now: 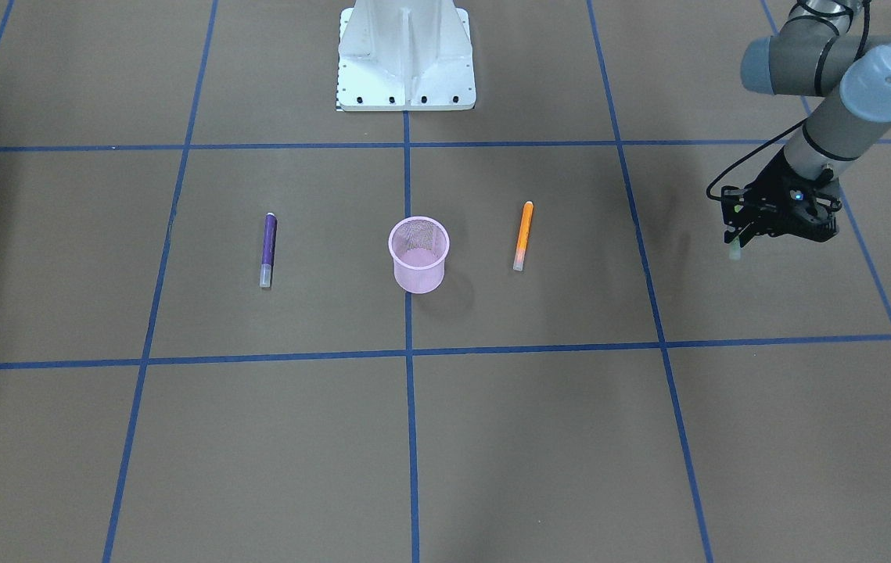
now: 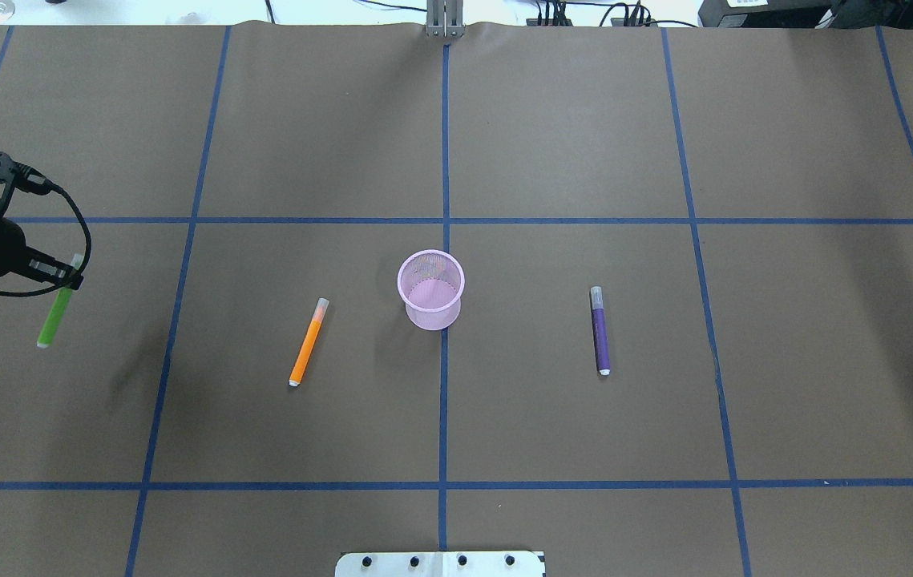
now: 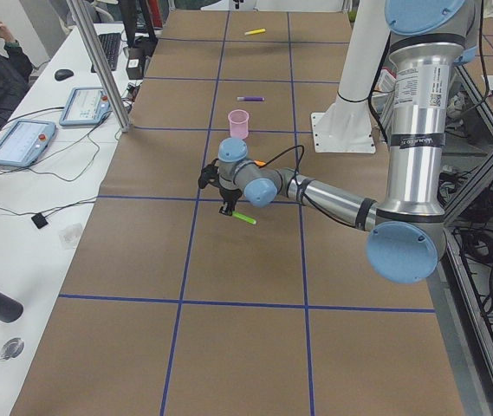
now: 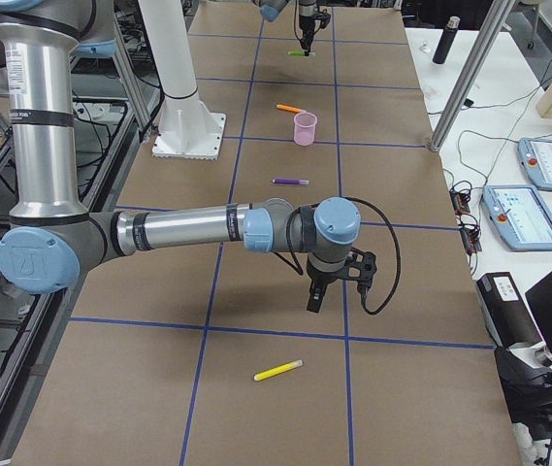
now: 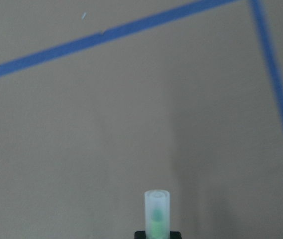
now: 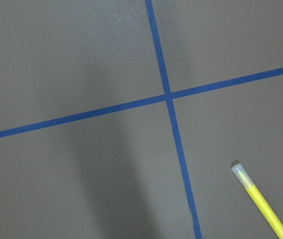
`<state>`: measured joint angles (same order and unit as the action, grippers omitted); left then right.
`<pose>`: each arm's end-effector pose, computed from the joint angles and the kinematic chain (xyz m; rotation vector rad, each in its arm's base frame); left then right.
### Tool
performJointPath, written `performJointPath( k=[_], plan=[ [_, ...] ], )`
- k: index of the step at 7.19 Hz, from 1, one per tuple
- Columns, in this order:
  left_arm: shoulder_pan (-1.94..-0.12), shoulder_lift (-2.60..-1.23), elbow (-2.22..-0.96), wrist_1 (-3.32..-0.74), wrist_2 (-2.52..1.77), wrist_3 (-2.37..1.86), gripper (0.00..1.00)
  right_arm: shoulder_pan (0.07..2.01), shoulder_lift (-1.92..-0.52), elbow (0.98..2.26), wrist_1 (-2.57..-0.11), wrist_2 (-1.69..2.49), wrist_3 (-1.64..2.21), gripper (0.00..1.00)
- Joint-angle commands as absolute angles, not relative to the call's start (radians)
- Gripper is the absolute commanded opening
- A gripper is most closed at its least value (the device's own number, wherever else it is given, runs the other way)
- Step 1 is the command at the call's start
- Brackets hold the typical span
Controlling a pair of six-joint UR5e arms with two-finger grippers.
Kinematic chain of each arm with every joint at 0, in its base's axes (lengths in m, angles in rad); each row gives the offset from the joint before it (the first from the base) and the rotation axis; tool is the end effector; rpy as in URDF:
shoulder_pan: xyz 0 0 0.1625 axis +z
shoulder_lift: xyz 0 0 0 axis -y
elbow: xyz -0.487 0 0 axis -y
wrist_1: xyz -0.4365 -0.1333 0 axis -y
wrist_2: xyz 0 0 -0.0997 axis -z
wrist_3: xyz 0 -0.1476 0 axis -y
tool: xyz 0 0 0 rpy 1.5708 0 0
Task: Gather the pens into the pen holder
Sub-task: 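Lift the green marker upright with the left gripper toward the cup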
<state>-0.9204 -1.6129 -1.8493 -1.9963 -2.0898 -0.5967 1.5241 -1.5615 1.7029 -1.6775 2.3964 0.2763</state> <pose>0.3124 -0.5099 0.5379 0.3034 0.8279 0.2437 -0.0004 -0.5404 0.6845 -0.1006 -0.8215 0.2021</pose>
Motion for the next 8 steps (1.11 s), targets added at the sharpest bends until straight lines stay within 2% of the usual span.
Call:
performJointPath(
  k=[1,4,5,6,7,8],
  plan=[
    [-0.919,-1.808,-1.885,-1.994,-2.02,-0.81,0.0,1.509,-1.546,1.687,-1.678,2.401,0.278,1.0],
    [-0.881,-2.047,-1.873,-1.999,-1.918,-1.065,0.0,1.47,-1.509,1.648,-1.648,2.396,0.279,1.0],
    [-0.859,-2.075,-1.873,-2.002,-1.848,-1.072,0.0,1.467,-1.525,1.579,-1.543,2.364,0.255,1.0],
    [-0.817,-2.135,-1.855,-2.002,-1.769,-1.075,0.0,1.468,-1.525,1.417,-1.321,2.359,0.106,1.0],
    [-0.807,-2.188,-1.812,-2.003,-1.764,-1.075,0.0,1.468,-1.526,1.308,-1.134,2.358,0.063,1.0],
    [-0.805,-2.222,-1.787,-2.003,-1.764,-1.089,0.0,1.468,-1.526,1.254,-1.09,2.361,0.039,1.0]
  ],
)
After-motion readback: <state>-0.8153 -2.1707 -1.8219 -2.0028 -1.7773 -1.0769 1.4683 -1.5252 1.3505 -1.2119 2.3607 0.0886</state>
